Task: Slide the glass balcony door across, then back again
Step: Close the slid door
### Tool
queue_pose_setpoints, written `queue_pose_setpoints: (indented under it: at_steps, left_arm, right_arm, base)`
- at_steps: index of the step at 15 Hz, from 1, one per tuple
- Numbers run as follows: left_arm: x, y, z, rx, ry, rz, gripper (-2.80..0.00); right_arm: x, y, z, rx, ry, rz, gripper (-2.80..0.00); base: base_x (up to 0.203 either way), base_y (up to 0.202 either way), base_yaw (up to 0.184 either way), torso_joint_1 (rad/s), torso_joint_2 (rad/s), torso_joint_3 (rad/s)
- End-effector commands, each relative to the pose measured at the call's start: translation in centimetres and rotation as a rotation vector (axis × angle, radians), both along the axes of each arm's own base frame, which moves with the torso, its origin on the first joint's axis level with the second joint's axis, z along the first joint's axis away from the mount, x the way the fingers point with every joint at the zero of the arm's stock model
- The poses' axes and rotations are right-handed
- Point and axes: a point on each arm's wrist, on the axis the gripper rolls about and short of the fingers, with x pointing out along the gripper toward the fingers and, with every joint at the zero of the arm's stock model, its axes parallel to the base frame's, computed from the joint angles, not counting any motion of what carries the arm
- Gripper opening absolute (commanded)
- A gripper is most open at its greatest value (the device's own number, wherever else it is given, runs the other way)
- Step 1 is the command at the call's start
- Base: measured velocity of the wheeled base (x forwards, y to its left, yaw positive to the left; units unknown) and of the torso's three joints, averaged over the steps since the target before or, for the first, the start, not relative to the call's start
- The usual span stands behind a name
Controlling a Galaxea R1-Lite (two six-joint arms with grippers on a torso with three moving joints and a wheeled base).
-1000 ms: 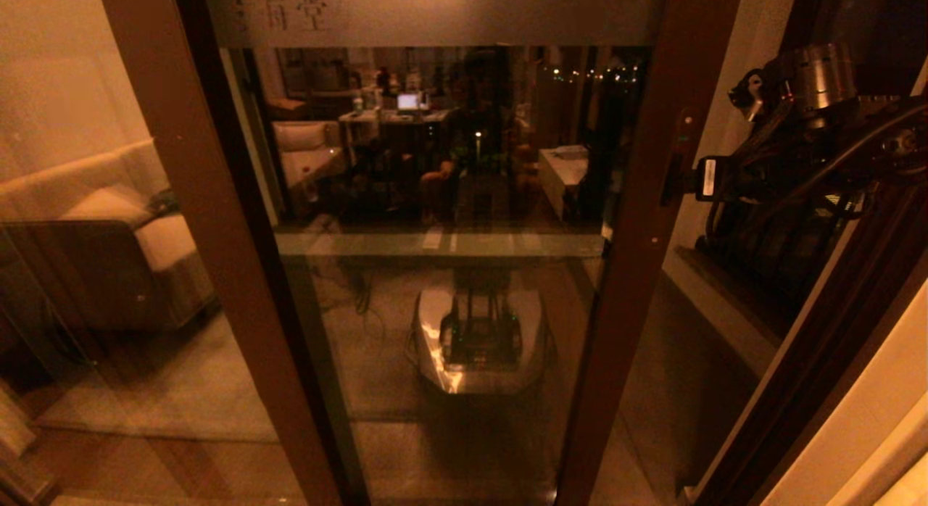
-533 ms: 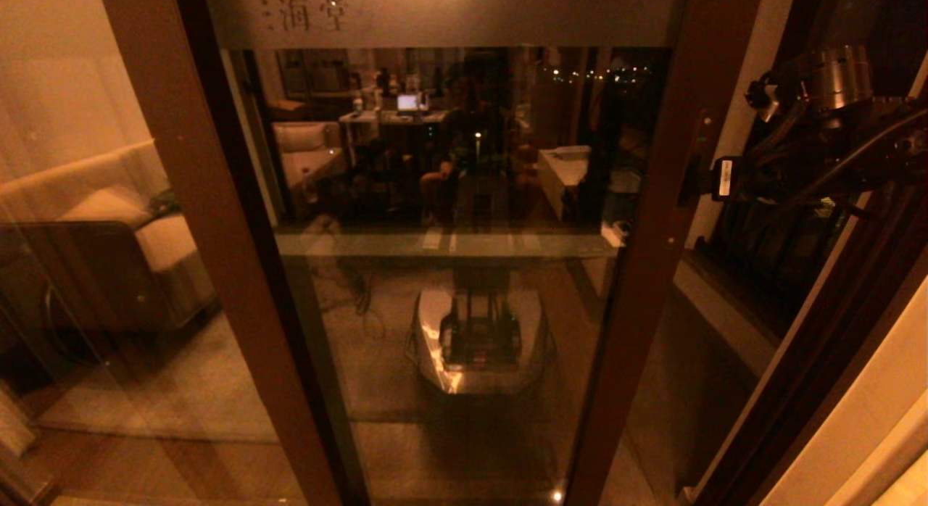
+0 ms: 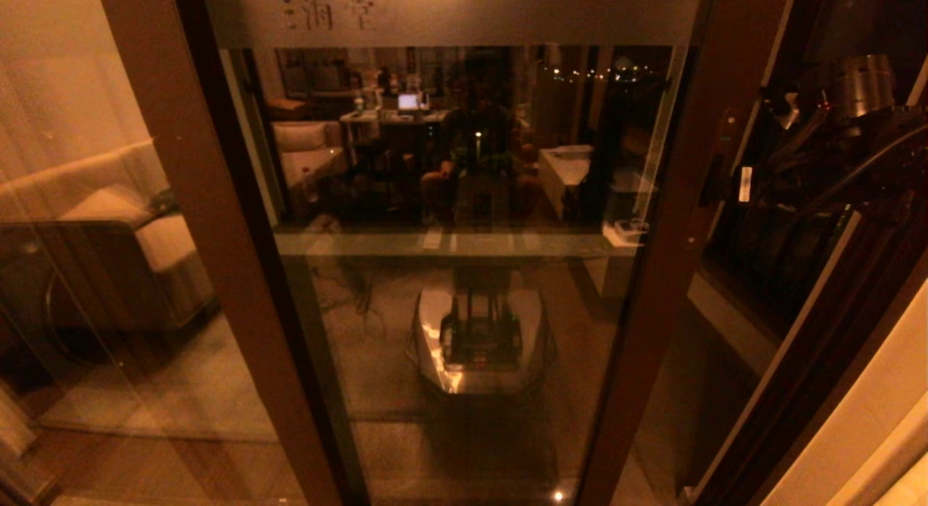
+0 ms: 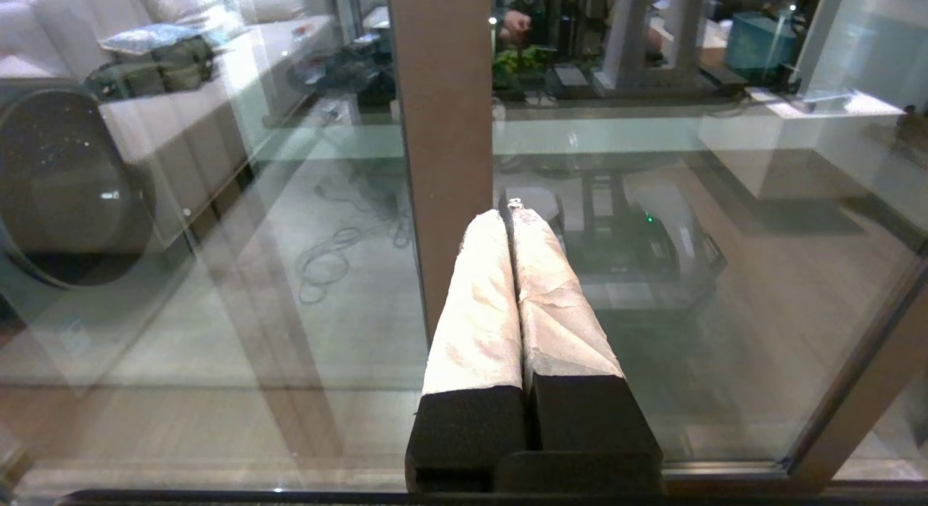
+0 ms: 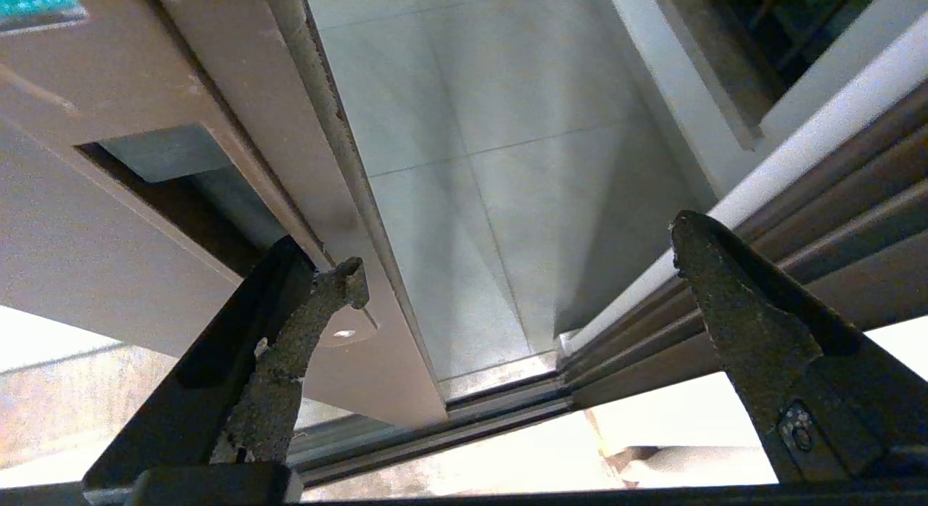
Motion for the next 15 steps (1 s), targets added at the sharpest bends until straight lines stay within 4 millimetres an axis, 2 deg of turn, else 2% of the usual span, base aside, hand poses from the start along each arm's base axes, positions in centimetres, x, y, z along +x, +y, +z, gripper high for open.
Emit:
queue_pose_setpoints:
  at_steps: [1,15]
  left_arm:
    - [0.3,0.0,-0.9,0.001,0.034,-0.001,-2.8]
    - [0.3,0.0,-0.9,0.001,0.034,0.001,-2.8]
  right_arm:
    - [0.0,-0.6,-0.1,0.0,0.003,-0.013,0.0]
    - [0.5,-4.4,-0.7,-0.018,0.012,-0.067,0.0]
  base:
    - [0.0,0.0,0.0,0.0,0.0,0.0]
    - [0.0,0.0,0.0,0.0,0.0,0.0]
